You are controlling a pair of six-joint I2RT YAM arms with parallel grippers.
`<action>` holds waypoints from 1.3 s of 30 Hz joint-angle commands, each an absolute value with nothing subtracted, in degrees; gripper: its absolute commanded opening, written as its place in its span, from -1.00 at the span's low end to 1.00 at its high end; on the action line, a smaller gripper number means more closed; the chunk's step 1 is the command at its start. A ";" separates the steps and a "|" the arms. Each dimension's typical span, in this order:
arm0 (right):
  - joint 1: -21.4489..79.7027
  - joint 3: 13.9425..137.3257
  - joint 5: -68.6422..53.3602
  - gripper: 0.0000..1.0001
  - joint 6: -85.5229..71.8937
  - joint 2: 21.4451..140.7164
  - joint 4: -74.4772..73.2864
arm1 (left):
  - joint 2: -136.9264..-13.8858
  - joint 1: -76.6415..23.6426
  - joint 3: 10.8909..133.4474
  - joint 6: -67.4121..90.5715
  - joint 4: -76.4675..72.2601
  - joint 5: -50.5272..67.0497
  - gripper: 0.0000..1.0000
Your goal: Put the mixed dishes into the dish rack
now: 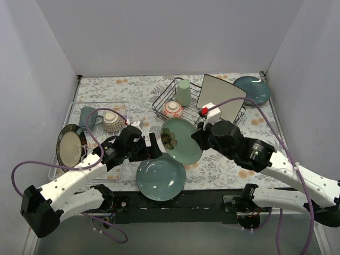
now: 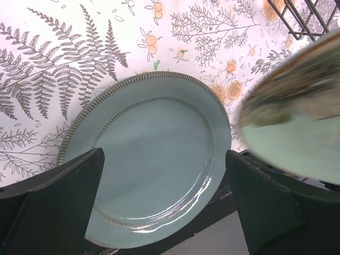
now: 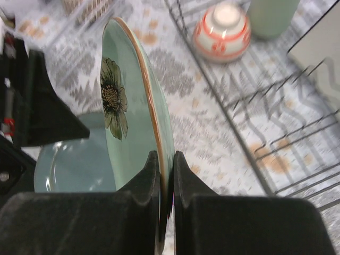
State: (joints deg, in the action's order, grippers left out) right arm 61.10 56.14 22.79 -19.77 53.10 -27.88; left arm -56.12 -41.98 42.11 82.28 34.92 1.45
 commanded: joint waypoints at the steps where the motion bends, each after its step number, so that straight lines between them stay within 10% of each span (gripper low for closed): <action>1: 60.64 71.60 31.89 -0.97 -5.31 54.22 -23.38 | -53.70 -42.10 42.28 81.65 36.56 -0.88 0.96; 14: 56.34 74.45 51.94 -0.97 34.26 58.62 -0.55 | -51.94 -42.19 37.97 79.54 31.73 -0.09 0.96; 39: 38.58 59.86 24.96 -0.97 51.94 58.44 -5.98 | -50.54 -42.19 35.07 80.42 30.94 -0.53 0.97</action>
